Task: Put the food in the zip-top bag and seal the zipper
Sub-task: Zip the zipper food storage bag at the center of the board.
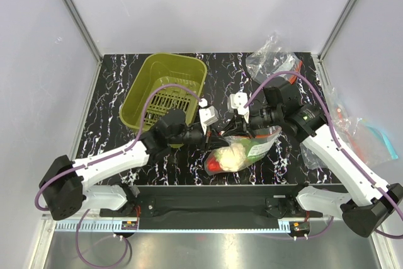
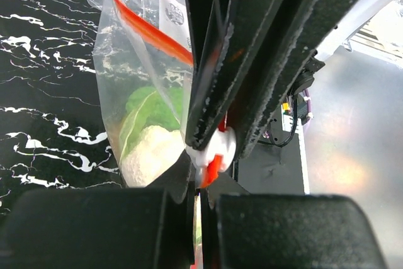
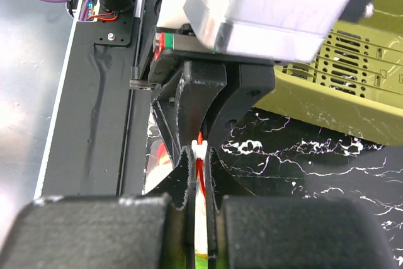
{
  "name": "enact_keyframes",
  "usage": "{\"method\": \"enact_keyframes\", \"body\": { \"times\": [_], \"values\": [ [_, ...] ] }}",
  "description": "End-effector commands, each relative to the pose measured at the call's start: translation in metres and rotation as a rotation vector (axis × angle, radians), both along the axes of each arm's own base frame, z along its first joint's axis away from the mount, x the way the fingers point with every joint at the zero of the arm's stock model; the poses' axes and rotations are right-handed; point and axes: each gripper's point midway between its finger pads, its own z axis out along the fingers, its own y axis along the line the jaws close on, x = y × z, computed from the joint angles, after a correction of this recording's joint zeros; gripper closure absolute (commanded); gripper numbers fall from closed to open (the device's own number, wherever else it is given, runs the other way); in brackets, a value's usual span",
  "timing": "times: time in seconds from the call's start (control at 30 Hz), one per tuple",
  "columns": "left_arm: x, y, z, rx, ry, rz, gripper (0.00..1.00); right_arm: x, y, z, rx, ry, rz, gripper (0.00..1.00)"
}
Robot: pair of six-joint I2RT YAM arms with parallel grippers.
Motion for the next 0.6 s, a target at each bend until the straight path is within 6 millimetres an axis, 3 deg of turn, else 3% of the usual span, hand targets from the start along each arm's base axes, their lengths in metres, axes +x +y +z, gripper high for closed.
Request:
{"method": "enact_keyframes", "body": {
  "times": [0.0,0.07,0.3,0.57],
  "values": [
    [0.002,0.005,0.044,-0.154,-0.109,0.031,1.0,-0.001,-0.002,-0.005,-0.02,-0.02,0.001,1.0],
    [0.004,0.011,0.048,-0.19,-0.106,0.067,1.0,-0.005,-0.005,-0.006,-0.025,-0.011,0.003,1.0],
    [0.004,0.038,0.031,-0.2,-0.078,0.156,1.0,-0.012,-0.01,-0.008,-0.017,0.013,-0.026,1.0],
    [0.002,0.044,0.017,-0.151,-0.046,0.161,1.0,-0.015,-0.011,-0.001,0.014,0.021,-0.044,1.0]
  ]
}}
